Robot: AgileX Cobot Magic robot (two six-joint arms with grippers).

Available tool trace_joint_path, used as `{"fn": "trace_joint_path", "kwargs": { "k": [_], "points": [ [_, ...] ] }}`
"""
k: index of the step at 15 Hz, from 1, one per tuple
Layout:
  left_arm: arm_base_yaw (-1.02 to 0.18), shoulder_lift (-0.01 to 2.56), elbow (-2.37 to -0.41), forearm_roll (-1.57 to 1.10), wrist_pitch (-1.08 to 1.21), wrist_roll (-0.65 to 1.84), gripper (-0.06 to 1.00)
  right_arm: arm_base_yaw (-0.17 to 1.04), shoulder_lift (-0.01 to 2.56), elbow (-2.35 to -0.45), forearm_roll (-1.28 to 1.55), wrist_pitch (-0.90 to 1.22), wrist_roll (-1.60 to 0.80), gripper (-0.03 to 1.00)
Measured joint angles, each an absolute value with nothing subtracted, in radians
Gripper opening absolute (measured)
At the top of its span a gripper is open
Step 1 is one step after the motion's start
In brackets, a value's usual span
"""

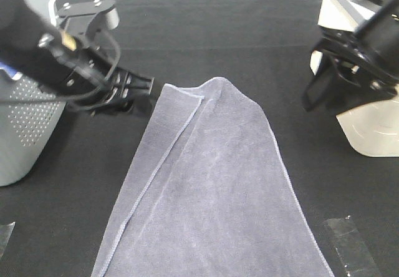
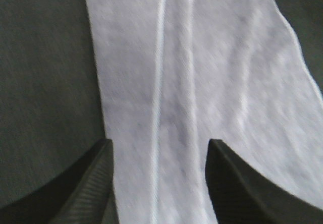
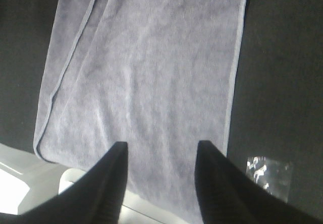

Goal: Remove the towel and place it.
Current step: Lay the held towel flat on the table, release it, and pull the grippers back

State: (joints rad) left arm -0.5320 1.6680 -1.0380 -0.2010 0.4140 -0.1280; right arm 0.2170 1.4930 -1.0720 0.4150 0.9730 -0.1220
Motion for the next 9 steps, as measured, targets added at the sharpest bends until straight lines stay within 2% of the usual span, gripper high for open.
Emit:
{"fn": "trace_joint_path", "kwargs": {
  "k": [4,9],
  "points": [
    [-0.479,1.934,-1.337,-0.163,0.437,-0.11,0.52,0.217,1.626,-1.135,0.445,0.968,-0.136,0.41],
    [-0.474,2.241,-1.765,-0.126,0.618,-0.107,0.51,0.217,1.685,-1.137,0.461,0.967,-0.162,0.41]
  ]
}}
